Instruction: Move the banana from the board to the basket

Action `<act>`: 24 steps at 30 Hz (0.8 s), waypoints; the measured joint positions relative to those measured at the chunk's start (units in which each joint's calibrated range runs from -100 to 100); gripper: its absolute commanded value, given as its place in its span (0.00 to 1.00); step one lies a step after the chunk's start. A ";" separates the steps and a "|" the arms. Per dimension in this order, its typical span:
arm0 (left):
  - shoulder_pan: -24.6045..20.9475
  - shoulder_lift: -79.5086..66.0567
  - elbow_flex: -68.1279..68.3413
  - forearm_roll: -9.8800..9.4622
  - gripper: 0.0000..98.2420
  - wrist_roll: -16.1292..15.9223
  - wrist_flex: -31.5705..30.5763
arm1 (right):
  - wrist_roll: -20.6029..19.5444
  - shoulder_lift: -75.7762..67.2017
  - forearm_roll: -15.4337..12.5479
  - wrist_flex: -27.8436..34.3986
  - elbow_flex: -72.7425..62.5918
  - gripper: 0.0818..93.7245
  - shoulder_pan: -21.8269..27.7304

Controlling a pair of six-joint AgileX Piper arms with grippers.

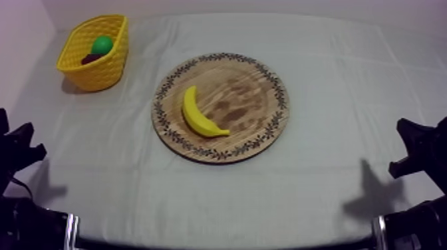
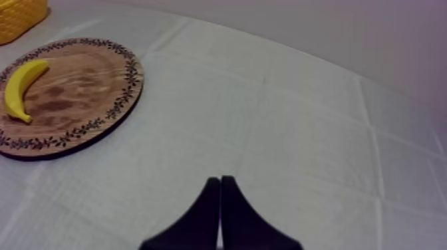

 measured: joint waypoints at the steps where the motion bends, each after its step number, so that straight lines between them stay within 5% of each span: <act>1: -0.04 0.00 -0.36 -0.06 0.00 -0.41 0.54 | 0.00 0.00 0.00 0.00 0.00 0.00 0.00; 9: 0.68 0.00 -5.06 0.18 0.00 -2.54 0.99 | 0.06 0.00 0.00 0.00 0.00 0.00 0.00; 18: 9.84 0.77 -11.60 -6.61 0.00 3.09 7.38 | 0.06 0.00 0.00 0.00 0.00 0.00 0.00; 24: 11.49 6.51 -18.30 -6.37 0.00 3.46 9.70 | 0.03 0.00 0.00 0.00 0.00 0.00 0.00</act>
